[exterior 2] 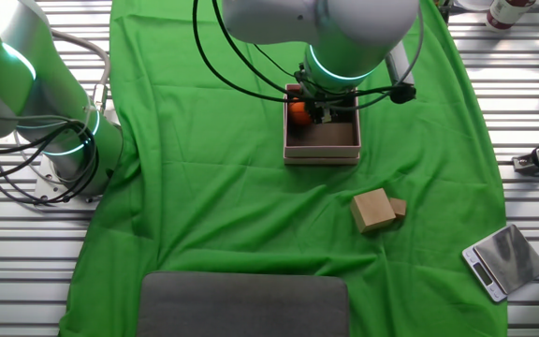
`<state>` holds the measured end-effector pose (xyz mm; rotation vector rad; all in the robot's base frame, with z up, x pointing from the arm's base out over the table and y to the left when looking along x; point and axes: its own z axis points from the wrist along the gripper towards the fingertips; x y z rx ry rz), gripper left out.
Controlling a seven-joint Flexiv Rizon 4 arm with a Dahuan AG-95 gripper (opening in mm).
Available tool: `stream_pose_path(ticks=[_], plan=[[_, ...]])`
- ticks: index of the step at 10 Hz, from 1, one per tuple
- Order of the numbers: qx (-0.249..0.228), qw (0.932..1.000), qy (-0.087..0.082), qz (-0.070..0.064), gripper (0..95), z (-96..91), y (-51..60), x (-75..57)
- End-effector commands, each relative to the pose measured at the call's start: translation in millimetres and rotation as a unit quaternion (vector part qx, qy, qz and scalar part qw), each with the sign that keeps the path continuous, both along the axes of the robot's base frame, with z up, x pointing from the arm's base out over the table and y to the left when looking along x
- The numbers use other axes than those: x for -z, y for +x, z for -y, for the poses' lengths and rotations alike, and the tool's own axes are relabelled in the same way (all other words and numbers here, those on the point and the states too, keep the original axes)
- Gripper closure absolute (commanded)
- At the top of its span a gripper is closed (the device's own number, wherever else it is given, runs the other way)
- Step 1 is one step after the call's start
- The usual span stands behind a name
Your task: Take everything out of the gift box
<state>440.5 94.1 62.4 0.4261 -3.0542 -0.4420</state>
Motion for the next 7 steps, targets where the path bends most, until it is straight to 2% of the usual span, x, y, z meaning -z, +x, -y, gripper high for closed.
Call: stream_pose_path(ticks=[1,2,3,7], plan=[[-0.02,0.9995,0.016,0.018,19.0,-5.1,-0.1,2.2],[-0.02,0.9995,0.016,0.02,19.0,-5.2,0.0,2.0],[-0.019,0.9994,0.017,0.022,0.0,-5.6,0.1,1.0],[-0.023,0.9992,0.017,0.028,0.0,-7.0,0.2,-3.0]])
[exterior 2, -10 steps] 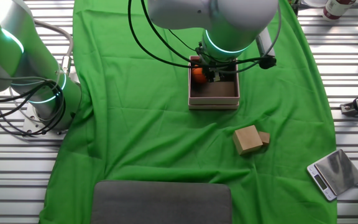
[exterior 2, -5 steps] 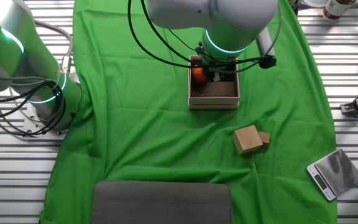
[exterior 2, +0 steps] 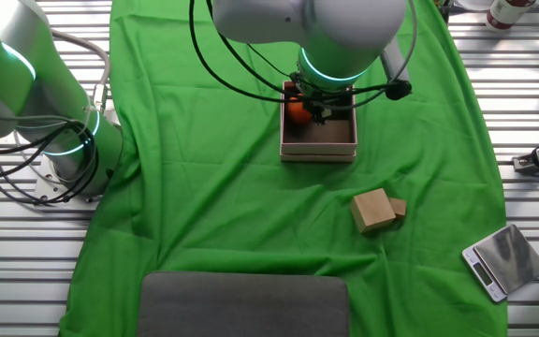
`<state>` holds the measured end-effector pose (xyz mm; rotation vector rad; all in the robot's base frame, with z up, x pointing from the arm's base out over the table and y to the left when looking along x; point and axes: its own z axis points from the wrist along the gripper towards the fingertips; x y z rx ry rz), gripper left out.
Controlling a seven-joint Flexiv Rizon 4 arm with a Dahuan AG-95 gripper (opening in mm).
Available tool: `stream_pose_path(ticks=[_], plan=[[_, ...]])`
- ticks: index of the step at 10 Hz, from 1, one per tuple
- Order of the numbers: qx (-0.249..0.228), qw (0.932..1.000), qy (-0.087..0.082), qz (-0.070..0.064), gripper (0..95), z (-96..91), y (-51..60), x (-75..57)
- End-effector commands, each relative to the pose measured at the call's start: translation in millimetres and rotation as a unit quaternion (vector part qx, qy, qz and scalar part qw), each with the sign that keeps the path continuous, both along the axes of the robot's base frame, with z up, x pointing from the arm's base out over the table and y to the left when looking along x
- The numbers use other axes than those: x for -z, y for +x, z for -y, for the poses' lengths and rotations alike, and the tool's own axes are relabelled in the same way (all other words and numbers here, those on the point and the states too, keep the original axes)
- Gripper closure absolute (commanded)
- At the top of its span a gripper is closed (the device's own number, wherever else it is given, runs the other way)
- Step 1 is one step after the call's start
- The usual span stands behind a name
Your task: Take everything out of the gift box
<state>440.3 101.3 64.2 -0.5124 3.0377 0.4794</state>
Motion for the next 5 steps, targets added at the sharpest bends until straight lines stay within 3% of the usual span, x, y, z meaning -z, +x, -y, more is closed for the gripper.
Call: stream_pose_path(ticks=[1,2,5], plan=[[0.0,1.0,-0.002,0.001,0.0,0.3,0.5,-1.1],[-0.004,1.0,-0.004,0.0,19.0,0.4,0.5,-0.7],[-0.012,0.9999,-0.007,-0.001,19.0,1.4,0.3,1.6]])
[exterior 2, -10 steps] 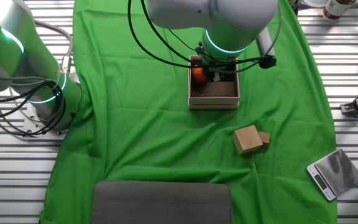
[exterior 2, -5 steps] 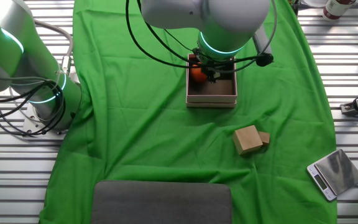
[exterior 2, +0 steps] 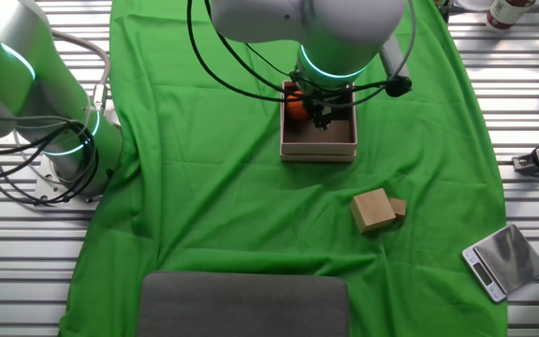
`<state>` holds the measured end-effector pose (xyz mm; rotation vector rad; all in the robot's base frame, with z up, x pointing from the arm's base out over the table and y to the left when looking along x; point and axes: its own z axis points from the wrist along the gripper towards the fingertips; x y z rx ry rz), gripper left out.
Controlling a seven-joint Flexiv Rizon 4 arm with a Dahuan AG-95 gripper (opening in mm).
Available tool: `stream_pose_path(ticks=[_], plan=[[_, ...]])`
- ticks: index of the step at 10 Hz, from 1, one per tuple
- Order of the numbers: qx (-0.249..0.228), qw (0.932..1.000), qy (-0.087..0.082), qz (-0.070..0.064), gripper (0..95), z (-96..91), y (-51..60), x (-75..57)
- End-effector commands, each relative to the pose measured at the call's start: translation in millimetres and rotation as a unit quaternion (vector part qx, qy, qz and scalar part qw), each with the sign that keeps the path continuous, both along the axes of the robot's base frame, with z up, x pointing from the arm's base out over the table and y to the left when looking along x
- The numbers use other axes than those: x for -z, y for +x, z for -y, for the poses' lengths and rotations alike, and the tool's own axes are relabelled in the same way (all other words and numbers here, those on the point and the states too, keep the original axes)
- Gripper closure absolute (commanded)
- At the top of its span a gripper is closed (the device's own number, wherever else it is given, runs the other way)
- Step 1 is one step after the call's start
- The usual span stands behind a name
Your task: Take everything out of the gift box
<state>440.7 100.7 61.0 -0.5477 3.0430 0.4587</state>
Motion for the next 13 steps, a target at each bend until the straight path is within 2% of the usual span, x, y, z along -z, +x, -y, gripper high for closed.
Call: stream_pose_path(ticks=[1,5,9,10,12,13], plan=[[-0.001,1.0,0.0,0.001,19.0,0.9,-0.2,-1.2],[-0.004,1.0,-0.003,0.001,19.0,5.9,-1.7,13.9],[0.001,1.0,0.0,-0.003,19.0,5.9,-1.4,17.2],[0.001,1.0,-0.004,-0.003,19.0,5.5,-0.3,19.9],[-0.012,0.9999,-0.008,0.004,19.0,7.0,1.3,27.9],[-0.014,0.9999,-0.002,0.007,19.0,8.0,2.0,30.2]])
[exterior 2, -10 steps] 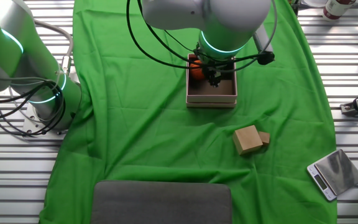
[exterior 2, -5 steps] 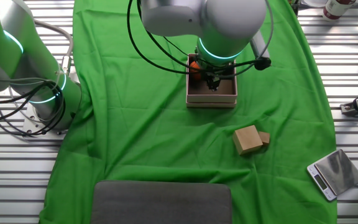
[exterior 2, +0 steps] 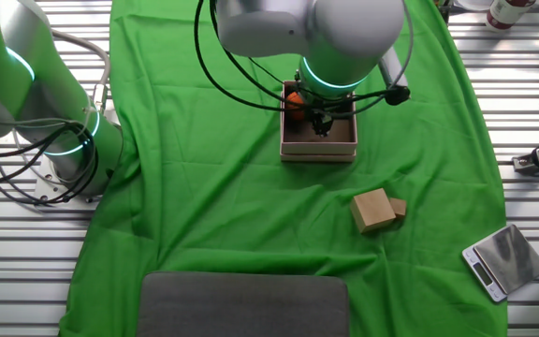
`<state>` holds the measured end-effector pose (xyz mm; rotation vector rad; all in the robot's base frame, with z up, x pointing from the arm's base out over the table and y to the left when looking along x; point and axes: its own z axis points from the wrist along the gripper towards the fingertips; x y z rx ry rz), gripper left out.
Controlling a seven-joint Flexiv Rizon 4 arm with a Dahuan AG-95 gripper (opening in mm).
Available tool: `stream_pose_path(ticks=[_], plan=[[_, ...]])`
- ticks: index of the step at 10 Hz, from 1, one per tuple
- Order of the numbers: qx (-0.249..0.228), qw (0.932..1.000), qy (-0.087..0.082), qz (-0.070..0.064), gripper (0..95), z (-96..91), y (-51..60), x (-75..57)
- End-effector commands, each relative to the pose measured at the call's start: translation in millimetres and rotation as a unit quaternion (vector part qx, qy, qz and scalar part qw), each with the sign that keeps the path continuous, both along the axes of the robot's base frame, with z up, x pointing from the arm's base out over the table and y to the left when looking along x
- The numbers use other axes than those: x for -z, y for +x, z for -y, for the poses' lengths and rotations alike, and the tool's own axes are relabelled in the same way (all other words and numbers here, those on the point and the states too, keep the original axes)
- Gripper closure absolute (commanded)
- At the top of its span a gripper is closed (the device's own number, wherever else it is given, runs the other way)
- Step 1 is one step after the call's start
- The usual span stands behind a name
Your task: Take everything out of the gift box
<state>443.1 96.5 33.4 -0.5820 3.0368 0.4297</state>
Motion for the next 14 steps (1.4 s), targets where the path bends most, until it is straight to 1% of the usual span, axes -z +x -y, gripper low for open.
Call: stream_pose_path(ticks=[1,2,3,4,5,6,7,8,9,10,11,12,13,14], plan=[[-0.006,0.9999,0.012,0.003,19.0,4.2,0.3,2.1],[-0.009,0.9999,0.01,0.005,19.0,4.8,1.2,1.5],[-0.017,0.9998,0.003,0.011,19.0,6.2,2.1,0.3],[-0.029,0.9993,-0.014,0.018,19.0,7.8,2.5,-0.8],[-0.065,0.9954,-0.059,0.037,19.0,12.8,3.7,-4.6],[-0.078,0.9933,-0.073,0.044,19.0,17.1,4.7,-8.0],[-0.085,0.992,-0.081,0.046,19.0,20.4,5.8,-10.5],[-0.096,0.9896,-0.096,0.047,19.0,26.1,8.5,-15.7],[-0.102,0.9879,-0.107,0.048,19.0,29.1,9.5,-18.2],[-0.103,0.9874,-0.111,0.047,38.0,30.7,9.7,-19.4],[-0.104,0.9869,-0.114,0.048,38.0,31.5,9.9,-19.8],[-0.111,0.9853,-0.12,0.05,38.0,32.3,10.9,-20.8],[-0.111,0.9853,-0.12,0.05,38.0,33.2,12.0,-22.0],[-0.108,0.9874,-0.107,0.044,38.0,37.7,16.8,-28.1]])
